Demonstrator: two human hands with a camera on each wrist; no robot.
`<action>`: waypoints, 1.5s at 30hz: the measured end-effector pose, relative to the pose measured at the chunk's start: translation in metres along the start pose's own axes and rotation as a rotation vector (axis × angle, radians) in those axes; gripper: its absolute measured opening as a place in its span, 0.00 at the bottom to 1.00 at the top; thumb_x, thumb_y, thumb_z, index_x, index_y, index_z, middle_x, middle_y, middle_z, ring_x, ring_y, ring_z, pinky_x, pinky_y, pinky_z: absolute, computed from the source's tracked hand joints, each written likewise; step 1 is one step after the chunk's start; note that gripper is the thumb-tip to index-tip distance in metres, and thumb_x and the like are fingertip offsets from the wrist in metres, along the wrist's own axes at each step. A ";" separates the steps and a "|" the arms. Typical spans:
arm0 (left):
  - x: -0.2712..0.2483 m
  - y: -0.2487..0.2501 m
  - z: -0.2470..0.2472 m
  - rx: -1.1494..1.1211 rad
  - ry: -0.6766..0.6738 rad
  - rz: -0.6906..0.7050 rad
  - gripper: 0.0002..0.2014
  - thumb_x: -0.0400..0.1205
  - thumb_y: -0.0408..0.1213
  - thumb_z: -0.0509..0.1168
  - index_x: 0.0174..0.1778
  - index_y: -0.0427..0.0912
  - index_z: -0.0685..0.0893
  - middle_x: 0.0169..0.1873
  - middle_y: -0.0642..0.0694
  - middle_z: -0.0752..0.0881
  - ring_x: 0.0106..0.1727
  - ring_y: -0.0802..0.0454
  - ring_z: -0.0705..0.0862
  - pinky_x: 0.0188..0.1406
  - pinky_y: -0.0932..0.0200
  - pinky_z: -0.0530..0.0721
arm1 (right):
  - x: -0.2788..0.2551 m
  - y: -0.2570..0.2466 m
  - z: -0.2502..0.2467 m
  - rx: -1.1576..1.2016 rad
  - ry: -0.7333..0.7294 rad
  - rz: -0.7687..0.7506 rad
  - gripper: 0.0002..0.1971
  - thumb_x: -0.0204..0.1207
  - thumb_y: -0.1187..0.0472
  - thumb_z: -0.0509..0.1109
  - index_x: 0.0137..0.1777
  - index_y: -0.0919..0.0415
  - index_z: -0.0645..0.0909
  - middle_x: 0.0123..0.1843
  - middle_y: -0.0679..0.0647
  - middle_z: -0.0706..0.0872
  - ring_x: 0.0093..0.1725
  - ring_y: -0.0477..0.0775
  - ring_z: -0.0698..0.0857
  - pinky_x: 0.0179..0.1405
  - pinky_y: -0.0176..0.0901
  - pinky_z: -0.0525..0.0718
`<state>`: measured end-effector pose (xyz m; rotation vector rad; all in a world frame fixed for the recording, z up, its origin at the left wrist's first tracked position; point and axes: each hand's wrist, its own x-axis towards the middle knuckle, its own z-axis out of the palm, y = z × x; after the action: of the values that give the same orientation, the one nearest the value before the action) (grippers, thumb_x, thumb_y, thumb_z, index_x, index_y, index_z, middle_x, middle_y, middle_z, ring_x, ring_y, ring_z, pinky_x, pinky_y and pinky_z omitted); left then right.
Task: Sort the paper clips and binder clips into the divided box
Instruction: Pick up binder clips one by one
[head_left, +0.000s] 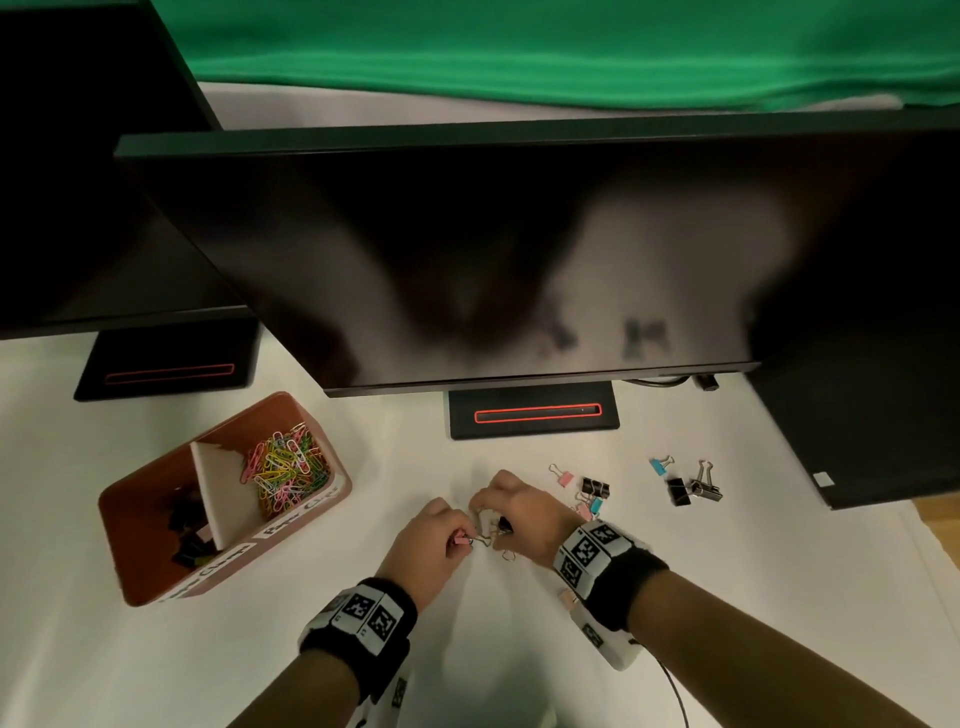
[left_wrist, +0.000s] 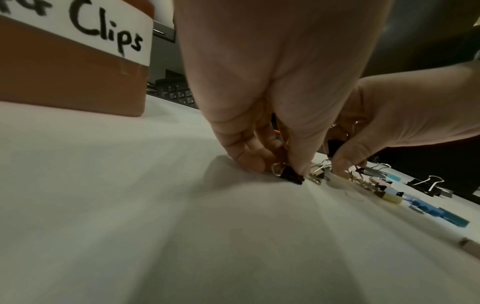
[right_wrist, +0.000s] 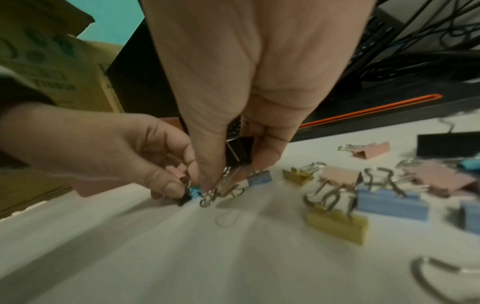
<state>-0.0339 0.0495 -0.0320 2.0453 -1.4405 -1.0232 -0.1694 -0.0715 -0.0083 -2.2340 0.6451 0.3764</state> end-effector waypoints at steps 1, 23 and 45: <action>0.000 -0.002 -0.001 -0.014 0.005 -0.003 0.06 0.74 0.31 0.69 0.43 0.46 0.85 0.39 0.60 0.72 0.34 0.64 0.75 0.39 0.77 0.71 | 0.003 -0.001 0.002 -0.029 -0.028 0.009 0.18 0.72 0.66 0.72 0.62 0.56 0.78 0.61 0.56 0.74 0.53 0.60 0.82 0.57 0.52 0.82; -0.103 -0.024 -0.154 -0.208 0.297 -0.096 0.06 0.76 0.34 0.71 0.38 0.50 0.83 0.35 0.52 0.87 0.38 0.58 0.85 0.39 0.65 0.80 | 0.050 -0.141 -0.030 0.032 0.117 -0.329 0.08 0.74 0.63 0.72 0.52 0.59 0.86 0.56 0.55 0.83 0.52 0.52 0.83 0.57 0.35 0.76; -0.070 -0.019 -0.155 -0.177 0.226 0.006 0.14 0.77 0.37 0.69 0.57 0.55 0.81 0.51 0.59 0.81 0.50 0.66 0.81 0.48 0.72 0.81 | 0.034 -0.088 -0.029 0.007 0.290 0.084 0.20 0.73 0.57 0.72 0.65 0.46 0.76 0.55 0.45 0.79 0.51 0.46 0.78 0.59 0.41 0.78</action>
<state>0.0846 0.1115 0.0749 1.9569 -1.1962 -0.8528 -0.0900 -0.0532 0.0481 -2.2800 0.8924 0.0904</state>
